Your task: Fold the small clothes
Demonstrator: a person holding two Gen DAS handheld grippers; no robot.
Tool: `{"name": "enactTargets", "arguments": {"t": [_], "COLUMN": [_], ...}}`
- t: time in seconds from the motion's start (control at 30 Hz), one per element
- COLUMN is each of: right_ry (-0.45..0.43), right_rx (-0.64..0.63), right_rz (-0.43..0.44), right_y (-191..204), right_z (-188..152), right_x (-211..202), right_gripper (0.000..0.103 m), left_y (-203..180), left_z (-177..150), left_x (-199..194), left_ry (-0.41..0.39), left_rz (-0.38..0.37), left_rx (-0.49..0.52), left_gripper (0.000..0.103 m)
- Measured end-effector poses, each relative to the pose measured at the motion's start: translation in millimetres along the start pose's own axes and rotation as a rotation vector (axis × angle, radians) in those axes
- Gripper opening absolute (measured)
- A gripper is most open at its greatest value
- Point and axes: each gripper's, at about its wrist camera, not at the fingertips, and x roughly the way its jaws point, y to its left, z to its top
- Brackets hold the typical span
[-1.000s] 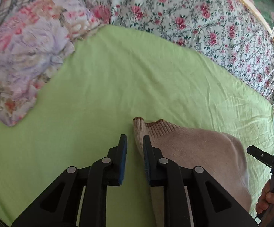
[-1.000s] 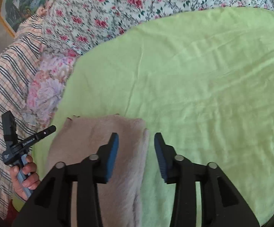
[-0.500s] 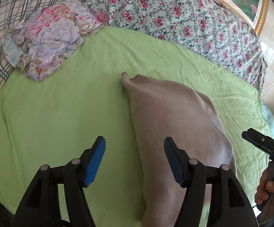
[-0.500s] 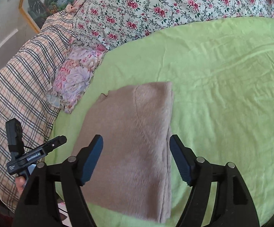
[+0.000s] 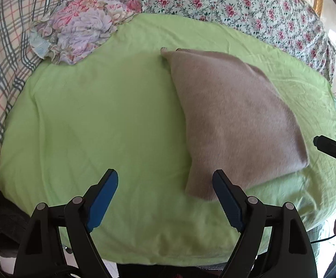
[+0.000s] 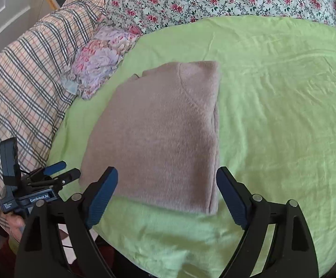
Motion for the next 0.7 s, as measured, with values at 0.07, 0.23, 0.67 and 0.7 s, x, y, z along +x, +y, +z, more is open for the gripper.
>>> {"name": "enactTargets", "arguments": {"t": [0.07, 0.23, 0.67, 0.7], "right_ry": [0.009, 0.048, 0.075, 0.076], "right_rx": [-0.02, -0.045, -0.062, -0.066], "right_rz": [-0.009, -0.029, -0.053, -0.053], "right_y": [3.5, 9.3, 12.0, 10.7], "right_z": [-9.1, -27.2, -41.3, -40.6], "right_x": [-1.9, -3.2, -5.3, -5.0], "right_gripper": [0.09, 0.096, 0.098, 0.098], "left_y": [0.5, 1.6, -13.8, -15.8], "left_z": [-6.1, -14.6, -27.9, -28.5], "left_x": [-2.2, -3.9, -7.5, -8.7], "left_ry": [-0.003, 0.012, 0.026, 0.018], "left_rz": [0.025, 0.032, 0.059, 0.069], "left_rx": [0.008, 0.012, 0.087, 0.099], "left_gripper": [0.084, 0.084, 0.086, 0.087]}}
